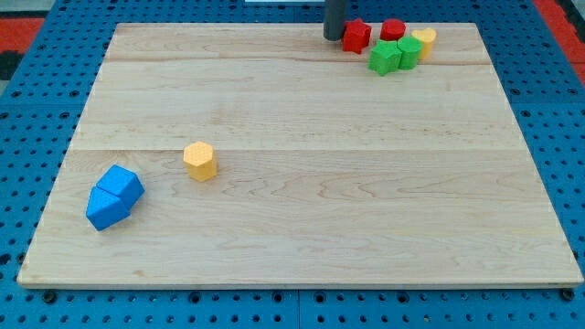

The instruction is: Move the blue cube to the top left of the yellow hexagon

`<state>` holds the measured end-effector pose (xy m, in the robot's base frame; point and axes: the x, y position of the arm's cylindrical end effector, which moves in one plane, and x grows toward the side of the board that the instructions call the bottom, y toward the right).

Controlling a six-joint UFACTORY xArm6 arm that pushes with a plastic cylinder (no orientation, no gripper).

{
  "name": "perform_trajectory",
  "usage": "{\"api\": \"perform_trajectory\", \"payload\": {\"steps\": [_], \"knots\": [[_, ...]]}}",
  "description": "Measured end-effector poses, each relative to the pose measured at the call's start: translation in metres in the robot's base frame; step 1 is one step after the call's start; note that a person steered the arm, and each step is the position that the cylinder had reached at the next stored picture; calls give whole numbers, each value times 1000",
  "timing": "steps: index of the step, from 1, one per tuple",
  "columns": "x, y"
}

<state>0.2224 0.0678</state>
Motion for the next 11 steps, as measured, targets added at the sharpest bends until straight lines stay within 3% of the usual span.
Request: {"api": "perform_trajectory", "payload": {"steps": [1, 2, 4, 5, 8, 10, 11], "knots": [[15, -15], [58, -83], [163, -300], [235, -372], [309, -352], [305, -275], [276, -255]]}}
